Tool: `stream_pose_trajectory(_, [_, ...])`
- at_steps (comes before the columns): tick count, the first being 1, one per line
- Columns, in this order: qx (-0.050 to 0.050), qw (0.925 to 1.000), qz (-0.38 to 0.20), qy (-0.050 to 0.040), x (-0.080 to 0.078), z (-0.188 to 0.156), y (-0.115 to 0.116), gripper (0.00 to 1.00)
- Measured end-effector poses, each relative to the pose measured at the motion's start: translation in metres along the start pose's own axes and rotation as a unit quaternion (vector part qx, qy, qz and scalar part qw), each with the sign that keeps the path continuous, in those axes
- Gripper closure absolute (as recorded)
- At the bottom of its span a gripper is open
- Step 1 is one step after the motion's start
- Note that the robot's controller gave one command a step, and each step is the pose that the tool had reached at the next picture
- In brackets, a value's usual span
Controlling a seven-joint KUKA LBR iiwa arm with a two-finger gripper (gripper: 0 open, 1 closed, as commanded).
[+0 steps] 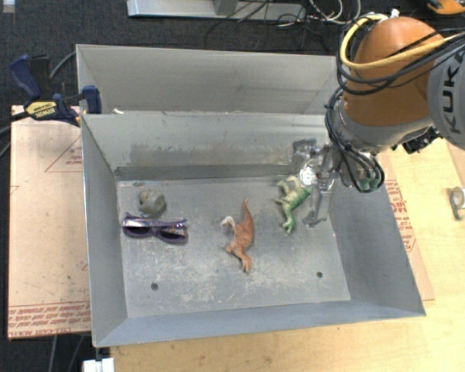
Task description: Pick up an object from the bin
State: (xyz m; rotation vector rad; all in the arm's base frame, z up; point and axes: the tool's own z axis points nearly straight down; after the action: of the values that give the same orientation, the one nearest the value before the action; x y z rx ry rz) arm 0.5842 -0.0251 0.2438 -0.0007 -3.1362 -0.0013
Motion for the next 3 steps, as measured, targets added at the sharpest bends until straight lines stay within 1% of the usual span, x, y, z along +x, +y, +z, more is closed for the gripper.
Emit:
stream_pose_trajectory(1, [0.0,1.0,0.0,-0.0037,-0.001,-0.005,0.0,0.0])
stream_pose_trajectory(2, [0.0,0.9934,-0.115,-0.0034,-0.003,0.098,0.039,0.0])
stream_pose_trajectory(3, [0.001,0.9549,-0.297,-0.0064,-0.008,0.083,0.072,0.0])
